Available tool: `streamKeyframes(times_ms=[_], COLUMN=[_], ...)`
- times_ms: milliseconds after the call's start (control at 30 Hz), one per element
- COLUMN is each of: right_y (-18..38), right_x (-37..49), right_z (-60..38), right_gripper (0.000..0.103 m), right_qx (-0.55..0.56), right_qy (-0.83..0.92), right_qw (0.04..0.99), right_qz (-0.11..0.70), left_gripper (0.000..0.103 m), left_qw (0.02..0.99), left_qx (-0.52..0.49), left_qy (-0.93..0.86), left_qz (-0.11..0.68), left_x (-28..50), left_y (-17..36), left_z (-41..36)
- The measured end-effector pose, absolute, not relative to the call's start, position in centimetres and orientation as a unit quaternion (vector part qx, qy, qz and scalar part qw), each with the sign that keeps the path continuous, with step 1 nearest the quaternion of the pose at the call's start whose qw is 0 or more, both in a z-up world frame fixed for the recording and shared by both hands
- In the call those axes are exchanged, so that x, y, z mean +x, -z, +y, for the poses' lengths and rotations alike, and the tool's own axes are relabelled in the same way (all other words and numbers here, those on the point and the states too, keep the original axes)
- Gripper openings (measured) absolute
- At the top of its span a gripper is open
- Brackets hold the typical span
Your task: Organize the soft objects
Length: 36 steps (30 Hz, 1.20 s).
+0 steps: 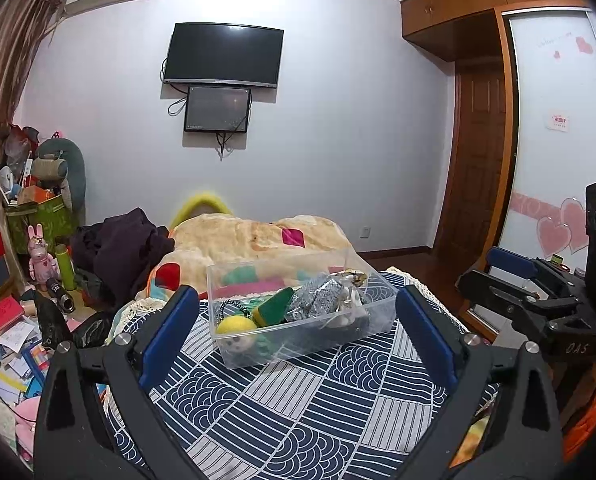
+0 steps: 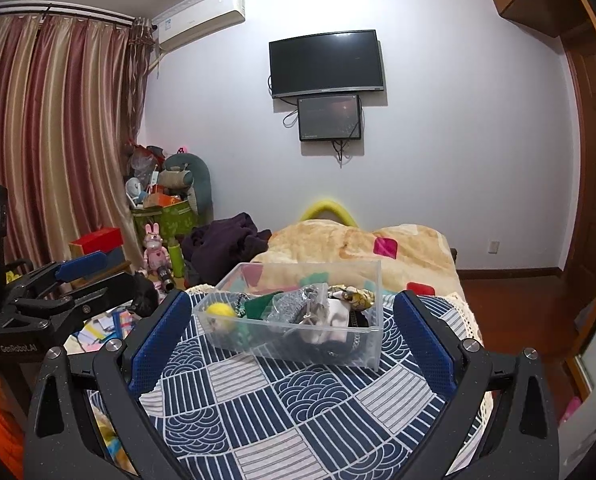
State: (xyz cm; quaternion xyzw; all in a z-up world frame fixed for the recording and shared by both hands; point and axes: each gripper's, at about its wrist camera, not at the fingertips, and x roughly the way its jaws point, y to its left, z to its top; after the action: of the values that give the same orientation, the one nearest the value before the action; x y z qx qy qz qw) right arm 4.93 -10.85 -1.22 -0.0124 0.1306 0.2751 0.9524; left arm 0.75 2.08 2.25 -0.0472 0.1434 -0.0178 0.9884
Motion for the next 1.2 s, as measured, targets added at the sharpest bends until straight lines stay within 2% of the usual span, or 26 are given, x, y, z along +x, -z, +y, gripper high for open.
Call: streamKeyframes(times_ms=[1200], right_y=[0.85], right_x=[4.9], right_z=[-10.91], right_gripper=[0.101], right_qx=[-0.008], right_qy=[-0.277], right_qw=[0.952], right_qz=[0.13], left_gripper=[0.101], left_qw=[0.989], left_qx=[-0.038], left_qy=[0.022], left_qz=[0.138], left_x=[0.35], left_y=[-2.36], left_z=[1.44])
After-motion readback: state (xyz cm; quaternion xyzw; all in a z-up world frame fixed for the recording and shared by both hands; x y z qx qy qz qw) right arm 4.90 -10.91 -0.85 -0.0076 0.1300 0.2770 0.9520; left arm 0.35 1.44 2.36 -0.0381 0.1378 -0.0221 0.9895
